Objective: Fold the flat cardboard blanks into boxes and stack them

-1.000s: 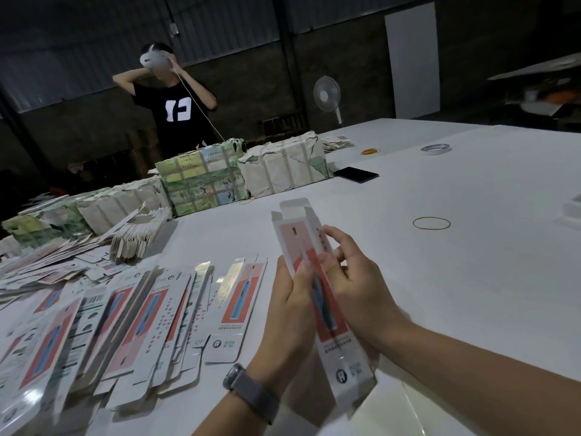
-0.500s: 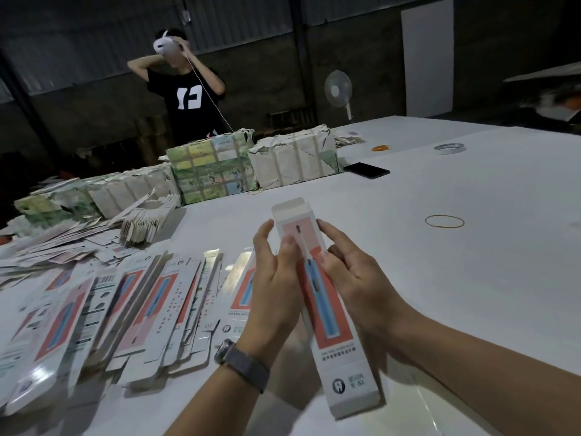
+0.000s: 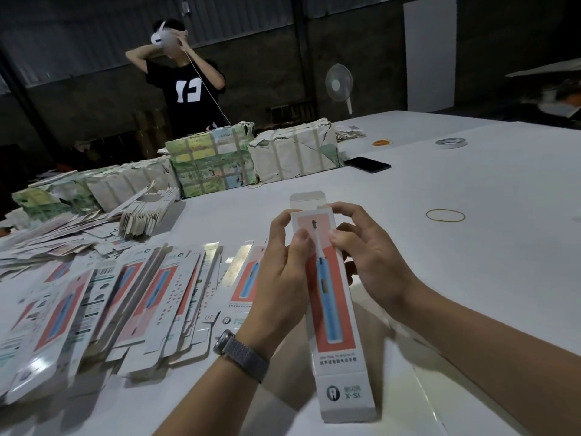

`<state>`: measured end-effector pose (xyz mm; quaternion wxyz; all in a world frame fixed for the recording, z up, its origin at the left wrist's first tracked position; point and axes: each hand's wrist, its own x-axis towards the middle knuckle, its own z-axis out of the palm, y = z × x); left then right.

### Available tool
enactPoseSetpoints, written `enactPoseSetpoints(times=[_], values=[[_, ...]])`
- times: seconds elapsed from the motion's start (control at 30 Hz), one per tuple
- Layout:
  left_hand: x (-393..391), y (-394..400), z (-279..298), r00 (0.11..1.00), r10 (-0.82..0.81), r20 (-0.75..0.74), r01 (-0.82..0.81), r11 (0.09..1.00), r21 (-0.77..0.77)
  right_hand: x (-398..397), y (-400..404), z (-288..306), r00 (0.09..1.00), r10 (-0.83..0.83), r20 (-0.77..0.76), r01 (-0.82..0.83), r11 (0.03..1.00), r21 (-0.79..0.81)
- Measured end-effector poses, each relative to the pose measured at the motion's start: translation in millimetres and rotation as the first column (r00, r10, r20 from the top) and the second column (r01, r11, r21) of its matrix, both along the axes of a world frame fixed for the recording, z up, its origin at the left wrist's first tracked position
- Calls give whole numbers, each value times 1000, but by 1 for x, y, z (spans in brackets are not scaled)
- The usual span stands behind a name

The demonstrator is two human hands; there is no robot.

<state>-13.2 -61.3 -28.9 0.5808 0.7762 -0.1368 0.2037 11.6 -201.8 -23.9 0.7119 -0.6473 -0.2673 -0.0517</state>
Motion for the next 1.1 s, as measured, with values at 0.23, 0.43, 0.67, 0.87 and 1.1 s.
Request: enactPoseSetpoints(times=[0.23,0.43,0.67,0.87,1.1], values=[[-1,-4,-4,998,-2,-70,6,998,56,8,-5,0,997,-34,-63,40,993,106],[-1,-5,-7,992,33,-124,-32,999,7,7,-5,-2,994,-104,-38,108,984,141],[-1,-6,-8,986,16,-164,-15,1000,7,8,-6,-2,991,-136,-10,136,986,98],[-1,-7,-6,983,21,-182,-15,999,34,7,-6,0,994,-105,-15,106,994,23],[-6,-13,-2,992,2,-124,15,991,135,8,-5,5,982,-188,-2,187,977,99]])
